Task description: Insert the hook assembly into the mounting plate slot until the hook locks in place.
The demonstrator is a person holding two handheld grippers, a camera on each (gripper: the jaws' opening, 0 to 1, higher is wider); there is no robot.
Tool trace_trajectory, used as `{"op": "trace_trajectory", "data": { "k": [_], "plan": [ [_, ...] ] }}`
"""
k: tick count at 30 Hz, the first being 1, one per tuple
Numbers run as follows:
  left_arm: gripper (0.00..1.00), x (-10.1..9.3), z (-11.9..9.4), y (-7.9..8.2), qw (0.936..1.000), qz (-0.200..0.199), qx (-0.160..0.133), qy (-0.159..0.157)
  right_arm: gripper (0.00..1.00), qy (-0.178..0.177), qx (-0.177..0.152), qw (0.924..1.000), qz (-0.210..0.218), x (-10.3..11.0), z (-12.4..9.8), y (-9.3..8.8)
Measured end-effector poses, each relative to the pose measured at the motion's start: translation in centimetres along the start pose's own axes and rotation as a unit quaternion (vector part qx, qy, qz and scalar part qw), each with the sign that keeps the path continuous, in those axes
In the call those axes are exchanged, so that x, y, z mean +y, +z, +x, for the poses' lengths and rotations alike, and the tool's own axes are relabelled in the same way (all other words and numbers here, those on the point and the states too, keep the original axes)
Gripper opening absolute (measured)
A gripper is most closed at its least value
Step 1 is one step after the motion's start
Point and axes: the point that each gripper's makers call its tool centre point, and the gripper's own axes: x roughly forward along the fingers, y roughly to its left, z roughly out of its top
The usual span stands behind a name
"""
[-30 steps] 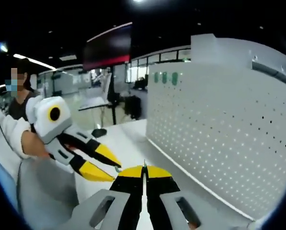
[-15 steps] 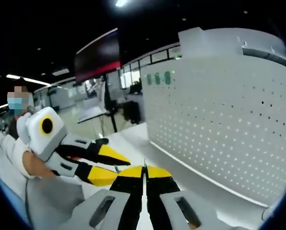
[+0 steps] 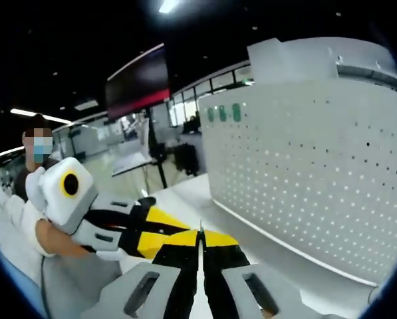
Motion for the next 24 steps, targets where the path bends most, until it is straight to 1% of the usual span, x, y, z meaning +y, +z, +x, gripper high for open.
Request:
{"op": "trace_trajectory", "data": {
  "k": [12,17,24],
  "plan": [
    [0.04,0.18,0.04,-0.09,1.0,0.007,0.002,0.004,0.0,0.005,0.0,1.0,0.005,0.33,0.19,0.11],
    [0.04,0.12,0.06,-0.23,1.0,0.006,0.005,0.003,0.0,0.004,0.003,1.0,0.0,0.34,0.23,-0.03],
    [0.04,0.31,-0.02,-0.14,0.9999,-0.008,0.003,0.006,0.0,0.005,0.002,0.9995,-0.032,0.64,0.28,0.21]
  ]
}}
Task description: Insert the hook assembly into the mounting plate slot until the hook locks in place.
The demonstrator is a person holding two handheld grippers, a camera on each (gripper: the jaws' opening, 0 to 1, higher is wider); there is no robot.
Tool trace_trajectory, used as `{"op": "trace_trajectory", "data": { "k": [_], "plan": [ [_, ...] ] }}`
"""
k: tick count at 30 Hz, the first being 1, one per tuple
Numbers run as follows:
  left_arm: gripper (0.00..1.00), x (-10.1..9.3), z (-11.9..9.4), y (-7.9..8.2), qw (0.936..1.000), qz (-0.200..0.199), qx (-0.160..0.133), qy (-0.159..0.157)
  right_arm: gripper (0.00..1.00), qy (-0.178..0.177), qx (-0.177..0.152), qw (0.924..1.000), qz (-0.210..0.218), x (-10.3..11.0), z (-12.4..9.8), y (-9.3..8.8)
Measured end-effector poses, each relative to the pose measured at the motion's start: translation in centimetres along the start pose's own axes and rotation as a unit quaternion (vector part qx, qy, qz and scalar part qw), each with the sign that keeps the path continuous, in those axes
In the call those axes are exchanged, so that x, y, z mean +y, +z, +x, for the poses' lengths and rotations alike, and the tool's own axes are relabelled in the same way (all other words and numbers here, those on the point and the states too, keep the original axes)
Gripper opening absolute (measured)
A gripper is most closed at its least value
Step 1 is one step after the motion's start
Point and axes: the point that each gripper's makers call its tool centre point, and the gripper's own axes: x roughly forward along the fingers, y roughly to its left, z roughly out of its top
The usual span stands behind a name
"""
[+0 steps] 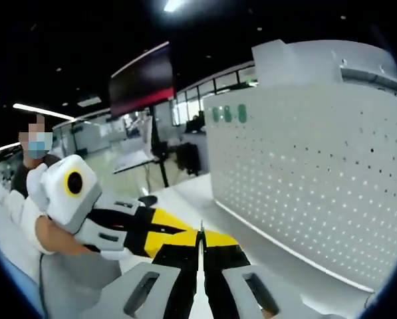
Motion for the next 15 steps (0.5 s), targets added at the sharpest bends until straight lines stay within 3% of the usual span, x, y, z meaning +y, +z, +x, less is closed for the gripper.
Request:
{"op": "trace_trajectory", "data": {
  "k": [15],
  "plan": [
    [0.03,0.61,-0.13,-0.18,0.9993,-0.036,0.004,0.006,0.05,0.0,-0.017,0.9994,-0.029,-0.31,-0.7,0.65]
  ]
}}
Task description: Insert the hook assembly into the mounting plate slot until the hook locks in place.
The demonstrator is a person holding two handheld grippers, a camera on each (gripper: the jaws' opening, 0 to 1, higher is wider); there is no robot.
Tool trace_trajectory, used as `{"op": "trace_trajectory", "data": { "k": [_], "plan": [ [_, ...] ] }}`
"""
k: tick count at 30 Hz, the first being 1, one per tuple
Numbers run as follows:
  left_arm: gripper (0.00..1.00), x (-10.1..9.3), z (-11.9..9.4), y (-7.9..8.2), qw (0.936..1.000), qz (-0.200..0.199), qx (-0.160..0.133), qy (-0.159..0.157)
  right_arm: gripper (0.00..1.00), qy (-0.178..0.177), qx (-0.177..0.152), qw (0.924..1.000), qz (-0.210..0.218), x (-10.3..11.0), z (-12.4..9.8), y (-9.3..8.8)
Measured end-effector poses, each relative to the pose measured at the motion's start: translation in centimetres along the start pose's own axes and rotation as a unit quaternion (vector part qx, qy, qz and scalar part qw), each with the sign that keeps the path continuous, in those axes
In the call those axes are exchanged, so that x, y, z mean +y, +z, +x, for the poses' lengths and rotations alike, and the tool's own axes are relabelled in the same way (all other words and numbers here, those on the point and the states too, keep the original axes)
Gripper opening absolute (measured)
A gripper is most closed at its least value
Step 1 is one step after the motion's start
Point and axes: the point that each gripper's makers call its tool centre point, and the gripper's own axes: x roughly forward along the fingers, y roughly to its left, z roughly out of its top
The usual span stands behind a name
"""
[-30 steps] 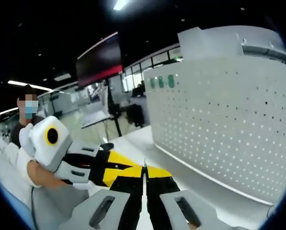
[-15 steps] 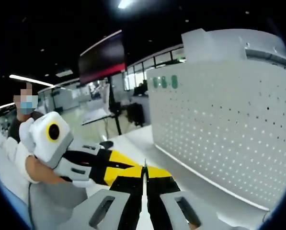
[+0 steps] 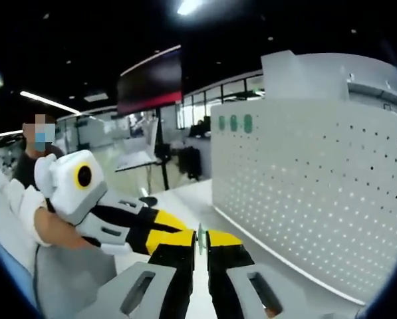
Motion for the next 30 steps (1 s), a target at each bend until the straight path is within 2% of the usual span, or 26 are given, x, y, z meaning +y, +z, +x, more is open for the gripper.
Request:
{"op": "trace_trajectory", "data": {
  "k": [7,20,26,30],
  "plan": [
    [0.03,1.0,-0.1,-0.1,0.9997,-0.021,0.006,0.013,0.09,-0.013,0.001,0.9998,-0.016,-1.0,-0.8,-0.2],
    [0.03,2.9,-0.1,1.0,0.9989,-0.016,0.022,0.038,0.24,-0.032,-0.011,0.999,-0.028,-2.4,-2.2,-0.2],
    [0.03,3.3,0.5,2.2,0.9988,-0.014,0.023,0.041,0.38,-0.045,-0.02,0.9981,-0.037,-3.3,-2.9,-0.2],
    [0.03,3.7,1.1,3.2,0.9989,-0.01,0.02,0.041,0.51,-0.052,-0.023,0.9977,-0.037,-3.9,-3.3,-0.3]
  ]
}}
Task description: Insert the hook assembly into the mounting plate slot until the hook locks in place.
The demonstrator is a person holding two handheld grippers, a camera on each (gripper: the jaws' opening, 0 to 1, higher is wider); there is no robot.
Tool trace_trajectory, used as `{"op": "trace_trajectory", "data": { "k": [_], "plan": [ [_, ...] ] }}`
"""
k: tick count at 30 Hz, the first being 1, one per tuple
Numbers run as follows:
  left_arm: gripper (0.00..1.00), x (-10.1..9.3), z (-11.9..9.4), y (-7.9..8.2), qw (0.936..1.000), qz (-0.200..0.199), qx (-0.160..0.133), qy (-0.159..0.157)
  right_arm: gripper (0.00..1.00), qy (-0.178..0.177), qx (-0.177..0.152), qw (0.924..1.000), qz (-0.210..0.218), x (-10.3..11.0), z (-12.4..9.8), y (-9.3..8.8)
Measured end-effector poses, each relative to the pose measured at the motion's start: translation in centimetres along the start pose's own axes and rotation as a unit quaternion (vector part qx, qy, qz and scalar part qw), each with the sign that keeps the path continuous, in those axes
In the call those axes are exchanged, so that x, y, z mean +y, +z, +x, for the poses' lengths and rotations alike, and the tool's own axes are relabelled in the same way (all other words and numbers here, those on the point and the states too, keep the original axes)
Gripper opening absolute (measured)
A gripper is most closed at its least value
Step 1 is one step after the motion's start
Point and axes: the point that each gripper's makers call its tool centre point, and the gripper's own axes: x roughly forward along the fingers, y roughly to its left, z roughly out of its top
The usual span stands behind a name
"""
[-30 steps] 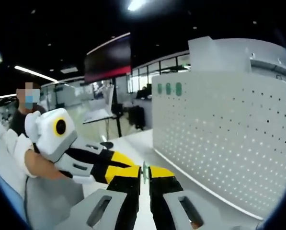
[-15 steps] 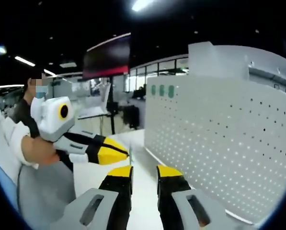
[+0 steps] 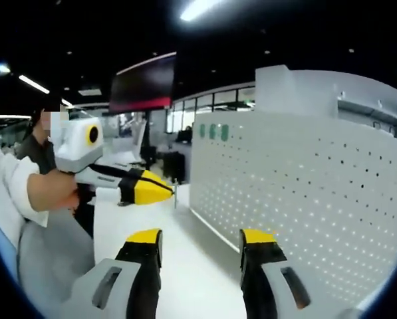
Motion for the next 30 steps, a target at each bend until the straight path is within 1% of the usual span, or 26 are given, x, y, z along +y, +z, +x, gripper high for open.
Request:
{"op": "trace_trajectory", "data": {
  "k": [3,6,10,12,17,22,25,27,29,30],
  "plan": [
    [0.03,0.6,0.5,1.0,1.0,-0.001,-0.007,0.005,0.63,-0.009,-0.003,1.0,0.002,-0.5,-0.2,-0.1],
    [0.03,1.6,1.0,2.1,0.9998,-0.002,-0.015,0.016,0.69,-0.018,-0.01,0.9998,0.006,-1.0,-0.5,0.0],
    [0.03,3.4,1.7,3.7,0.999,-0.004,-0.027,0.036,0.74,-0.024,-0.009,0.9996,0.009,-1.4,-0.8,0.0],
    [0.03,4.3,2.1,4.4,0.9984,-0.013,-0.031,0.046,0.77,-0.028,-0.015,0.9994,0.011,-1.7,-0.9,0.2],
    [0.03,6.1,3.0,5.5,0.9967,-0.027,-0.037,0.067,0.78,-0.03,-0.017,0.9994,0.011,-1.7,-1.1,0.4],
    [0.03,7.2,3.8,5.9,0.9947,-0.04,-0.045,0.083,0.78,-0.032,-0.016,0.9992,0.016,-1.9,-1.3,0.3],
    [0.03,7.7,4.3,6.1,0.9938,-0.04,-0.048,0.092,0.78,-0.034,-0.015,0.9992,0.016,-2.1,-1.4,0.3],
    [0.03,8.2,4.7,6.1,0.993,-0.038,-0.048,0.101,0.78,-0.036,-0.015,0.9991,0.019,-2.3,-1.3,0.4],
    [0.03,8.9,5.2,6.4,0.9916,-0.048,-0.054,0.108,0.78,-0.036,-0.016,0.999,0.022,-2.4,-1.3,0.4],
    [0.03,9.4,5.4,6.5,0.9901,-0.051,-0.055,0.118,0.78,-0.036,-0.015,0.999,0.023,-2.5,-1.3,0.3]
  ]
}}
